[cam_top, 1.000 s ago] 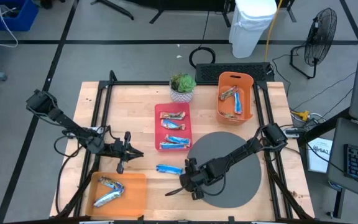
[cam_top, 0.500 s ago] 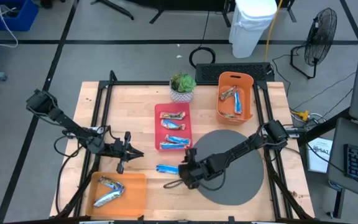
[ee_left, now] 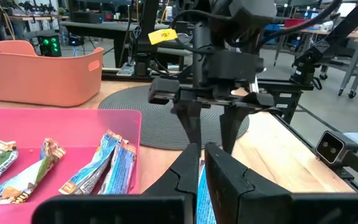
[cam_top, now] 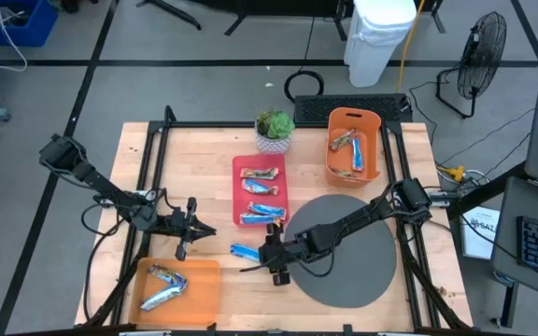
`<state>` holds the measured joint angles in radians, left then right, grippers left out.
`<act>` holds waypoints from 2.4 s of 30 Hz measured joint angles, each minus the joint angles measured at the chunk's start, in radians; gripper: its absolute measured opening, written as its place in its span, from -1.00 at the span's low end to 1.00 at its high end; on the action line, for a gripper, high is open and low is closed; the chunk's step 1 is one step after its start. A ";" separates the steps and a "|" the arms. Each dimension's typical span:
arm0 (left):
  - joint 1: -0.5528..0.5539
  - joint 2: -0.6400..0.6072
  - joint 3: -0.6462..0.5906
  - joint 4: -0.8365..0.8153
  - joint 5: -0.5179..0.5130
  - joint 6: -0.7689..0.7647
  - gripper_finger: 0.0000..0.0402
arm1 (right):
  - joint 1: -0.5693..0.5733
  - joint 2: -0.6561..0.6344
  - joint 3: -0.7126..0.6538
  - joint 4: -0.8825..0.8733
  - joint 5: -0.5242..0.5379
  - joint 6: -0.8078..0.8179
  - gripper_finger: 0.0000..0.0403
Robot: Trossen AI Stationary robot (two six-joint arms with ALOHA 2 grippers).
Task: Pick and place Granola Bars by type
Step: Put the blue/green granola bar into the bottom orange bin
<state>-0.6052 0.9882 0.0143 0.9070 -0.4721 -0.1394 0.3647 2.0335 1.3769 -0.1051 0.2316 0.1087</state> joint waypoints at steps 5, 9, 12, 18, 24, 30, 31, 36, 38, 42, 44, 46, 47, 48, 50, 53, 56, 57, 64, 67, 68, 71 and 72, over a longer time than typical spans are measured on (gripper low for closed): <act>0.000 0.000 0.000 0.000 0.000 0.000 -0.82 | 0.000 0.021 0.002 0.090 0.000 -0.006 -0.02; 0.000 0.000 0.000 0.001 0.000 0.000 -0.82 | -0.005 0.061 0.001 0.129 0.000 -0.033 0.01; 0.000 0.000 0.000 0.002 -0.001 0.000 -0.82 | -0.013 0.066 0.000 0.118 0.002 -0.041 0.10; 0.001 0.000 0.000 -0.008 -0.001 -0.002 -0.82 | -0.034 0.083 0.001 0.131 0.000 -0.019 0.27; 0.001 0.000 0.000 -0.010 -0.001 -0.011 -0.82 | -0.045 0.100 0.001 0.117 -0.030 -0.007 0.26; 0.001 0.000 0.000 -0.022 -0.001 -0.021 -0.82 | -0.044 0.098 -0.007 0.140 -0.077 0.010 0.15; 0.001 0.000 0.000 -0.021 -0.001 -0.022 -0.82 | -0.044 0.098 -0.007 0.139 -0.078 0.010 0.11; 0.001 0.000 0.000 -0.022 -0.001 -0.023 -0.82 | -0.044 0.098 -0.007 0.138 -0.078 0.010 -0.12; 0.001 0.000 0.000 -0.022 -0.001 -0.023 -0.82 | -0.044 0.098 -0.007 0.139 -0.078 0.010 -0.26; 0.001 0.000 0.000 -0.022 -0.001 -0.024 -0.82 | -0.044 0.098 -0.007 0.139 -0.078 -0.010 -0.55; 0.001 0.000 0.000 -0.022 -0.001 -0.023 -0.82 | -0.044 0.097 -0.007 0.140 -0.078 -0.026 -0.70; 0.001 0.000 0.000 -0.022 -0.001 -0.023 -0.82 | -0.044 0.097 -0.007 0.142 -0.078 -0.044 -0.83; 0.001 0.000 0.000 -0.022 -0.001 -0.024 -0.82 | -0.044 0.097 -0.007 0.142 -0.078 -0.051 -0.88; 0.001 0.000 0.000 -0.022 -0.001 -0.023 -0.82 | -0.044 0.097 -0.007 0.142 -0.078 -0.060 -0.92; 0.001 0.000 0.000 -0.022 -0.001 -0.023 -0.82 | -0.043 0.096 -0.007 0.142 -0.079 -0.081 -0.94; 0.001 0.000 0.000 -0.022 -0.001 -0.023 -0.82 | -0.043 0.096 -0.007 0.143 -0.079 -0.094 -0.93; 0.001 0.000 0.000 -0.022 -0.001 -0.023 -0.82 | -0.043 0.095 -0.007 0.148 -0.079 -0.096 -0.89; 0.001 0.000 0.000 -0.022 -0.001 -0.023 -0.82 | -0.041 0.091 -0.007 0.147 -0.080 -0.099 -0.90; 0.001 0.000 0.000 -0.024 -0.001 -0.022 -0.82 | -0.016 0.044 -0.007 0.200 -0.080 -0.164 -0.96; 0.001 0.000 0.000 -0.025 -0.001 -0.022 -0.82 | 0.000 0.024 -0.007 0.258 -0.086 -0.205 -0.96; 0.001 0.000 0.000 -0.025 -0.001 -0.022 -0.82 | 0.005 0.017 -0.007 0.278 -0.103 -0.220 -0.95; 0.001 0.000 0.000 -0.025 -0.001 -0.022 -0.82 | 0.013 0.003 -0.007 0.356 -0.171 -0.247 -0.95; 0.001 0.000 0.000 -0.025 -0.001 -0.022 -0.82 | 0.015 0.002 -0.007 0.380 -0.195 -0.250 -0.96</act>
<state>-0.6044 0.9880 0.0139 0.8824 -0.4728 -0.1612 0.3800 2.0351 1.3697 0.2746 0.0370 -0.1417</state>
